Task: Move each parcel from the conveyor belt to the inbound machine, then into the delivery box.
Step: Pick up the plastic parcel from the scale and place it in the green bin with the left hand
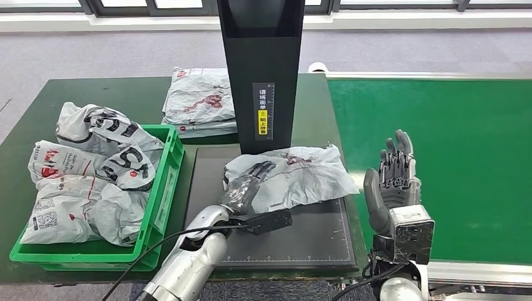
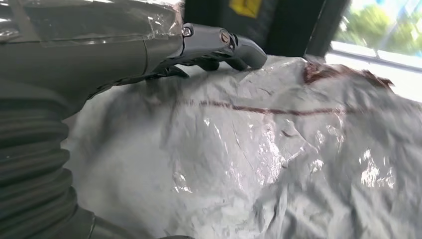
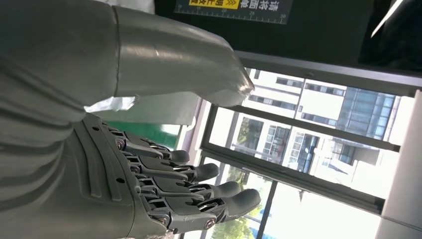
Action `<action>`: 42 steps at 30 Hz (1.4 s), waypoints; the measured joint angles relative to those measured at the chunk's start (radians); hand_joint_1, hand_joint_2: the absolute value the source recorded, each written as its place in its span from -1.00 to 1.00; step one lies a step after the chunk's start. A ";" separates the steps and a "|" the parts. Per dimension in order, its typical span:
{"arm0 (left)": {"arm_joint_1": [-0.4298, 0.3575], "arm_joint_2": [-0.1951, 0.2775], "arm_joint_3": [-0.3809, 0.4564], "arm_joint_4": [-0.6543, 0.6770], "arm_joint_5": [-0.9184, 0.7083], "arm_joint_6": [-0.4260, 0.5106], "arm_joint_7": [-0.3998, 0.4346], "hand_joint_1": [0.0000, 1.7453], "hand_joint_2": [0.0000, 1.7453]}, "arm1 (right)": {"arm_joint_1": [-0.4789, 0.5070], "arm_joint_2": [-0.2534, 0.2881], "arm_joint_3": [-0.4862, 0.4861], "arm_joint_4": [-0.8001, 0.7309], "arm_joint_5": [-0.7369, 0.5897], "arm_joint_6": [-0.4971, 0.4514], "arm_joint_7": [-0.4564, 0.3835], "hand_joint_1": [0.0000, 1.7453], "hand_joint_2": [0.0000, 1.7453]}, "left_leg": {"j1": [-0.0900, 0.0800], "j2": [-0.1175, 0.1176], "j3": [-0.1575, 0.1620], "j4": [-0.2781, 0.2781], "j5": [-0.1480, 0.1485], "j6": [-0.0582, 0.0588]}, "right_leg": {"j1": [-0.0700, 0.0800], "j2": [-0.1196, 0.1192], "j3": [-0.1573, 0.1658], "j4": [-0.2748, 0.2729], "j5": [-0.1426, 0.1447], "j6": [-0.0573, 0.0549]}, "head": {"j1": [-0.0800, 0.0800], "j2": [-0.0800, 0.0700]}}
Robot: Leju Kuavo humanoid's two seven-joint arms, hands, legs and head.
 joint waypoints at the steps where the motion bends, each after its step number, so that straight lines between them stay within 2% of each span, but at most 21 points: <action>1: -0.017 -0.006 -0.019 0.034 -0.007 -0.004 0.001 -1.00 1.00 | 0.000 0.001 0.000 0.000 -0.001 0.004 0.000 -1.00 1.00 | 0.000 0.000 0.000 0.000 0.000 0.000 | 0.000 0.000 0.000 0.000 0.000 0.000 | 0.000 0.000; 3: -0.042 -0.019 -0.049 0.091 -0.014 -0.005 0.004 -1.00 1.00 | 0.000 0.004 0.000 0.002 -0.003 0.009 -0.001 -1.00 1.00 | 0.000 0.000 0.000 0.000 0.000 0.000 | 0.000 0.000 0.000 0.000 0.000 0.000 | 0.000 0.000; 4: -0.053 -0.024 -0.060 0.115 -0.015 -0.004 0.005 -0.69 1.00 | 0.000 0.004 0.000 0.003 -0.004 0.010 -0.001 -1.00 1.00 | 0.000 0.001 0.000 0.000 0.000 0.000 | 0.000 0.000 0.000 0.000 0.000 0.000 | 0.000 0.000; 7: -0.085 -0.038 -0.084 0.184 -0.014 -0.011 0.008 0.81 1.00 | -0.001 0.006 -0.001 0.008 -0.006 0.016 -0.002 -1.00 1.00 | 0.000 0.000 0.000 0.000 0.000 0.000 | 0.000 0.000 0.000 0.000 0.000 0.000 | 0.000 0.000; 8: -0.096 -0.042 -0.091 0.207 -0.013 -0.021 0.011 1.00 1.00 | -0.003 0.006 -0.001 0.010 -0.007 0.018 -0.003 -1.00 1.00 | 0.000 0.000 0.000 0.000 0.000 0.000 | 0.000 0.000 0.000 0.000 0.000 0.000 | 0.000 0.000; 11: -0.128 -0.055 -0.112 0.286 0.000 -0.040 0.029 1.00 1.00 | -0.011 0.006 -0.001 0.026 -0.012 0.020 -0.006 -1.00 1.00 | 0.000 0.000 0.000 0.000 0.000 0.000 | 0.000 0.000 0.001 0.000 0.000 0.000 | 0.000 0.000; 17: -0.176 -0.062 -0.137 0.406 0.021 -0.002 0.066 1.00 1.00 | -0.011 0.006 -0.001 0.042 -0.027 0.007 -0.013 -1.00 1.00 | 0.000 0.000 0.001 0.000 0.000 0.000 | 0.000 0.000 0.003 0.000 0.000 0.000 | 0.000 0.000; 25: -0.204 -0.056 -0.144 0.478 0.015 0.043 0.098 1.00 1.00 | 0.000 0.006 -0.001 0.053 -0.040 -0.004 -0.019 -1.00 1.00 | 0.000 0.000 0.003 -0.001 -0.001 0.000 | 0.000 0.000 0.008 0.000 -0.001 0.000 | 0.000 0.000; 28: -0.202 -0.044 -0.144 0.492 0.002 0.097 0.126 1.00 1.00 | 0.008 0.006 -0.001 0.054 -0.041 -0.007 -0.028 -1.00 1.00 | 0.000 0.001 0.002 -0.001 -0.004 0.001 | 0.000 0.000 0.012 0.000 -0.003 -0.001 | 0.000 0.000; 33: -0.196 -0.003 -0.118 0.494 0.028 0.244 0.126 1.00 1.00 | 0.031 0.006 -0.005 0.054 -0.043 -0.018 -0.036 -1.00 1.00 | 0.001 0.003 0.006 -0.001 -0.003 0.000 | 0.000 0.002 0.012 0.000 -0.003 -0.001 | 0.000 0.000; 37: -0.164 0.058 -0.039 0.405 0.023 0.348 0.127 1.00 1.00 | 0.063 0.006 -0.023 0.049 -0.041 -0.038 -0.040 -1.00 1.00 | 0.001 0.003 0.011 -0.001 -0.001 -0.003 | 0.001 0.002 0.009 0.001 -0.001 -0.003 | 0.000 0.000; 42: -0.040 0.150 0.150 0.008 -0.062 0.355 0.177 1.00 1.00 | 0.133 0.006 -0.073 0.008 -0.041 -0.063 -0.057 -1.00 1.00 | 0.002 0.003 0.007 -0.002 0.000 -0.003 | 0.002 0.002 0.005 0.001 -0.001 -0.003 | 0.000 0.000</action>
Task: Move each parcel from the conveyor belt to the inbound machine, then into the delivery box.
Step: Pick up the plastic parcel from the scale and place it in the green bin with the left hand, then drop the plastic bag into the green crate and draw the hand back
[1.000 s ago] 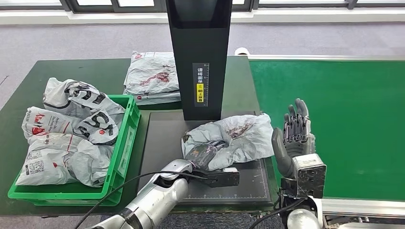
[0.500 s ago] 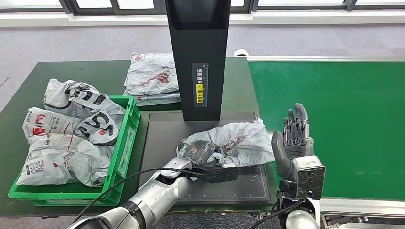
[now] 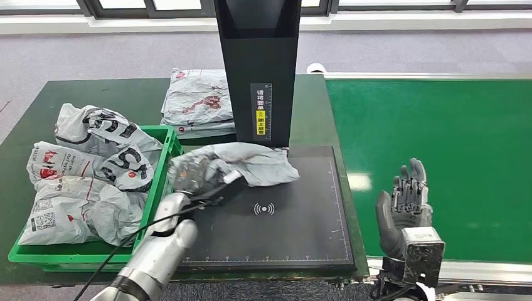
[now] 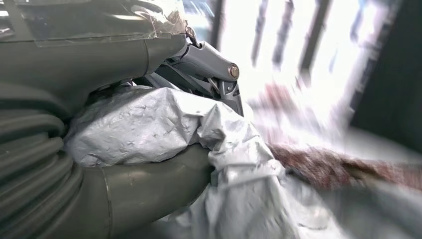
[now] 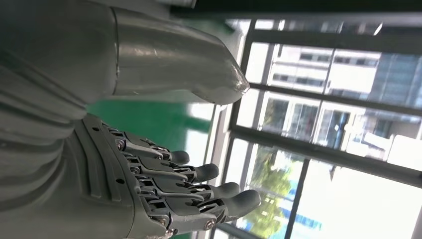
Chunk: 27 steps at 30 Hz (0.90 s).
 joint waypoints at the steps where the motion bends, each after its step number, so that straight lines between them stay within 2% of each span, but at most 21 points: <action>1: 0.014 0.011 0.040 -0.070 -0.015 0.003 0.008 1.00 1.00 | 0.009 0.000 -0.008 -0.006 -0.002 -0.002 -0.003 -1.00 1.00 | 0.000 0.000 -0.001 0.000 0.000 0.000 | 0.000 0.000 0.000 0.000 0.000 0.000 | 0.000 0.000; 6: 0.089 0.045 0.161 -0.333 -0.062 0.024 0.019 1.00 1.00 | 0.044 0.000 -0.029 -0.022 -0.018 -0.011 -0.018 -1.00 1.00 | 0.000 0.000 -0.004 0.000 0.000 0.000 | 0.000 0.000 -0.002 0.000 -0.001 0.000 | 0.000 0.000; 10: 0.148 0.071 0.255 -0.531 -0.107 0.147 0.036 1.00 1.00 | 0.064 -0.001 -0.037 -0.030 -0.023 -0.022 -0.020 -1.00 1.00 | 0.000 0.002 -0.004 0.000 -0.001 0.000 | 0.000 0.001 -0.004 0.000 -0.001 0.000 | 0.000 0.000; 13: 0.178 0.084 0.314 -0.653 -0.120 0.180 0.043 1.00 1.00 | 0.076 -0.002 -0.041 -0.037 -0.029 -0.031 -0.021 -1.00 1.00 | 0.000 0.000 -0.004 0.000 -0.001 0.000 | 0.000 -0.001 -0.004 0.000 -0.001 0.000 | 0.000 0.000; 19: 0.211 0.091 0.363 -0.790 -0.171 0.247 0.034 1.00 1.00 | 0.091 -0.006 -0.042 -0.045 -0.036 -0.041 -0.022 -1.00 1.00 | 0.000 0.000 -0.004 0.000 -0.001 0.000 | 0.000 -0.001 -0.003 0.000 -0.001 0.000 | 0.000 0.000; 24: 0.214 0.091 0.366 -0.811 -0.192 0.267 0.036 1.00 1.00 | 0.094 -0.007 -0.043 -0.048 -0.038 -0.046 -0.023 -1.00 1.00 | 0.000 0.000 -0.004 0.000 -0.001 0.000 | 0.000 -0.001 -0.003 0.000 -0.001 0.000 | 0.000 0.000; 27: 0.225 0.091 0.378 -0.889 -0.282 0.315 0.064 1.00 1.00 | 0.110 -0.021 -0.043 -0.049 -0.057 -0.066 -0.027 -1.00 1.00 | -0.001 -0.001 -0.004 0.000 -0.001 0.000 | -0.001 -0.001 -0.003 -0.001 -0.001 0.000 | 0.000 0.000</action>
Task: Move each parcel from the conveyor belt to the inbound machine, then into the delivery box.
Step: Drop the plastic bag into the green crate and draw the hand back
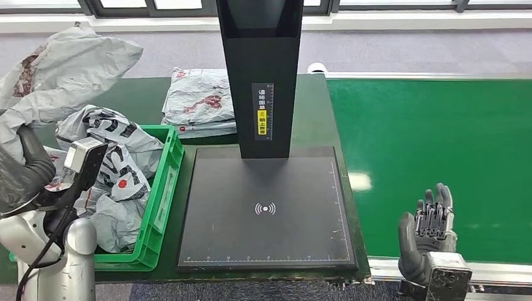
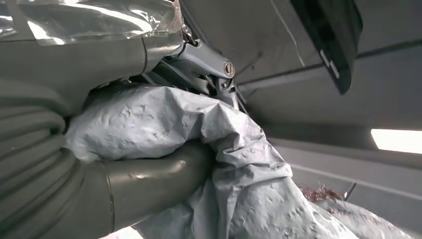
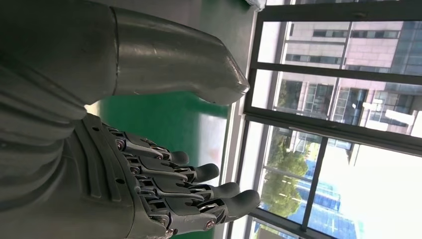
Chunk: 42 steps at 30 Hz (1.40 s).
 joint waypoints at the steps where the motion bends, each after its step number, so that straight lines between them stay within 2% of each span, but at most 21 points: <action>1: 0.007 -0.001 0.004 -0.031 -0.038 0.014 0.016 0.99 1.00 | 0.008 -0.007 0.000 0.000 -0.009 -0.009 -0.002 -1.00 1.00 | 0.000 0.000 0.000 0.000 0.000 0.000 | 0.000 0.000 0.000 0.000 0.000 0.000 | 0.000 0.000; 2: 0.013 -0.002 0.005 -0.053 -0.068 0.016 0.032 0.94 1.00 | 0.014 -0.013 0.000 0.000 -0.017 -0.016 -0.003 -1.00 1.00 | 0.000 0.000 0.000 0.000 0.000 0.000 | 0.000 0.000 0.000 0.000 0.000 0.000 | 0.000 0.000; 3: 0.019 -0.003 0.005 -0.066 -0.091 0.008 0.052 0.78 1.00 | 0.019 -0.019 0.000 0.000 -0.024 -0.022 -0.004 -1.00 1.00 | 0.000 0.000 0.000 0.000 0.000 0.000 | 0.000 0.000 0.000 0.000 0.000 0.000 | 0.000 0.000; 4: 0.024 -0.004 0.005 -0.071 -0.103 -0.014 0.074 0.42 1.00 | 0.022 -0.024 0.000 0.000 -0.030 -0.026 -0.005 -1.00 1.00 | 0.000 0.000 0.000 0.000 0.000 0.000 | 0.000 0.000 0.000 0.000 0.000 0.000 | 0.000 0.000; 6: 0.034 -0.006 0.005 -0.076 -0.114 -0.081 0.122 -0.44 1.00 | 0.024 -0.033 0.000 0.000 -0.038 -0.033 -0.006 -1.00 1.00 | 0.000 0.000 0.000 0.000 0.000 0.000 | 0.000 0.000 0.000 0.000 0.000 0.000 | 0.000 0.000; 7: 0.039 -0.006 0.005 -0.075 -0.115 -0.125 0.145 -0.78 0.50 | 0.024 -0.037 0.000 0.000 -0.041 -0.035 -0.006 -1.00 1.00 | 0.000 0.000 0.000 0.000 0.000 0.000 | 0.000 0.000 0.000 0.000 0.000 0.000 | 0.000 0.000; 9: 0.045 -0.004 0.005 -0.066 -0.117 -0.220 0.183 -1.00 -0.50 | 0.022 -0.043 0.000 0.000 -0.046 -0.037 -0.004 -1.00 1.00 | 0.000 0.000 0.000 0.000 0.000 0.000 | 0.000 0.000 0.000 0.000 0.000 0.000 | 0.000 0.000; 10: 0.047 -0.002 0.004 -0.057 -0.117 -0.264 0.199 -1.00 -1.00 | 0.020 -0.045 0.000 0.000 -0.047 -0.038 -0.002 -1.00 1.00 | 0.000 0.000 0.000 0.000 0.000 0.000 | 0.000 0.000 0.000 0.000 0.000 0.000 | 0.000 0.000; 14: 0.045 0.011 -0.013 -0.017 -0.118 -0.355 0.247 -1.00 -1.00 | 0.005 -0.049 0.000 0.000 -0.042 -0.039 0.013 -1.00 1.00 | 0.000 0.000 0.000 0.000 0.000 0.000 | 0.000 0.000 0.000 0.000 0.000 0.000 | 0.000 0.000; 24: 0.028 0.031 -0.055 0.039 -0.118 -0.426 0.300 -1.00 -1.00 | -0.013 -0.049 0.000 0.000 -0.029 -0.043 0.023 -1.00 1.00 | 0.000 0.000 0.000 0.000 0.000 0.000 | 0.000 0.000 0.000 0.000 0.000 0.000 | 0.000 0.000; 38: 0.028 0.034 -0.055 0.068 -0.118 -0.440 0.317 -1.00 -1.00 | -0.014 -0.049 0.000 0.000 -0.026 -0.047 0.032 -1.00 1.00 | 0.000 0.000 0.000 0.000 0.000 0.000 | 0.000 0.000 0.000 0.000 0.000 0.000 | 0.000 0.000; 42: 0.030 0.044 -0.054 0.068 -0.118 -0.440 0.362 -1.00 -1.00 | -0.014 -0.049 0.000 0.000 -0.027 -0.046 0.035 -1.00 1.00 | 0.000 0.000 0.000 0.000 0.000 0.000 | 0.000 0.000 0.000 0.000 0.000 0.000 | 0.000 0.000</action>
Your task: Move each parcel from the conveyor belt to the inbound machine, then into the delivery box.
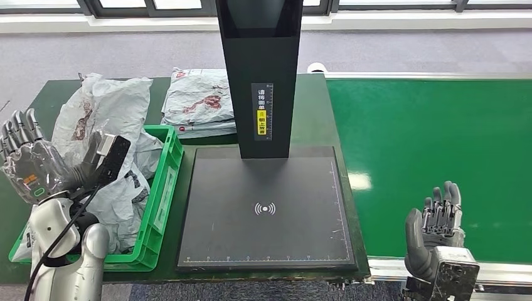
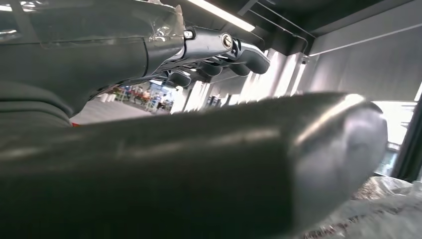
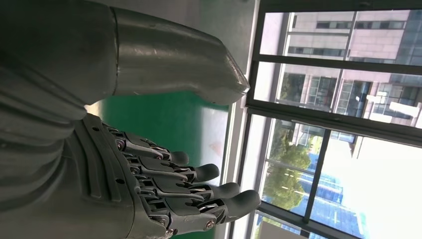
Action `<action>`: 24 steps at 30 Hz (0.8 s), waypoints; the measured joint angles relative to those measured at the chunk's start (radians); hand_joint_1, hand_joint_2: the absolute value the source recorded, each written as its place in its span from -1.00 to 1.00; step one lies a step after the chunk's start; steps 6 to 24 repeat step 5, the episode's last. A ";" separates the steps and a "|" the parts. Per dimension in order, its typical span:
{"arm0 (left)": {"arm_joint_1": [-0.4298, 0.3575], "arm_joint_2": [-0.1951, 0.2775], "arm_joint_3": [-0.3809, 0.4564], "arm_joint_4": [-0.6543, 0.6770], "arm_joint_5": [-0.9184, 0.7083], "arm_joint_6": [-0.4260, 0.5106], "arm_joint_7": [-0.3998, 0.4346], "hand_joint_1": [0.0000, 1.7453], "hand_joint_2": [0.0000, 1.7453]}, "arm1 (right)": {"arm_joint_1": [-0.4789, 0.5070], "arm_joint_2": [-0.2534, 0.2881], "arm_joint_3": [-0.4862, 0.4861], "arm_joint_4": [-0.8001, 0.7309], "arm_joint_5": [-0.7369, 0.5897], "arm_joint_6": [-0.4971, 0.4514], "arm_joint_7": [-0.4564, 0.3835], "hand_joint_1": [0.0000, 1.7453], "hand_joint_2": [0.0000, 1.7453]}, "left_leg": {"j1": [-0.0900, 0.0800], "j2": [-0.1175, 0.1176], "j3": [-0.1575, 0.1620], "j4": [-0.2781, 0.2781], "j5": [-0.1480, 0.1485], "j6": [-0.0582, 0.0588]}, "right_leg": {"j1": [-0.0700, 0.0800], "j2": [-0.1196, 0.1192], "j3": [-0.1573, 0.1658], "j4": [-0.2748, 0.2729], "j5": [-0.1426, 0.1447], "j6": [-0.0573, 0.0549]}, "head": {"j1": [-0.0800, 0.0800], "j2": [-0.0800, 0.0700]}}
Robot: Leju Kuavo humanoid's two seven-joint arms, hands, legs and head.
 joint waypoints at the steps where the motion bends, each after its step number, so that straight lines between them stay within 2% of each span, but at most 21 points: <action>1: 0.002 0.003 0.004 0.000 0.000 0.001 0.009 -1.00 -1.00 | 0.000 0.000 0.000 0.000 -0.001 0.000 0.001 -1.00 1.00 | 0.000 0.000 0.000 0.000 0.000 0.000 | 0.000 0.000 0.000 0.000 0.000 0.000 | 0.000 0.000; 5: 0.011 0.005 0.041 -0.001 0.000 0.016 0.004 -1.00 -1.00 | 0.000 -0.003 0.000 0.000 -0.005 -0.010 0.005 -1.00 1.00 | 0.000 0.000 0.000 0.000 0.000 0.000 | 0.000 0.000 0.000 0.000 0.000 0.000 | 0.000 0.000; 24: 0.011 0.005 0.041 -0.001 0.000 0.016 0.004 -1.00 -1.00 | 0.000 -0.003 0.000 0.000 -0.005 -0.010 0.005 -1.00 1.00 | 0.000 0.000 0.000 0.000 0.000 0.000 | 0.000 0.000 0.000 0.000 0.000 0.000 | 0.000 0.000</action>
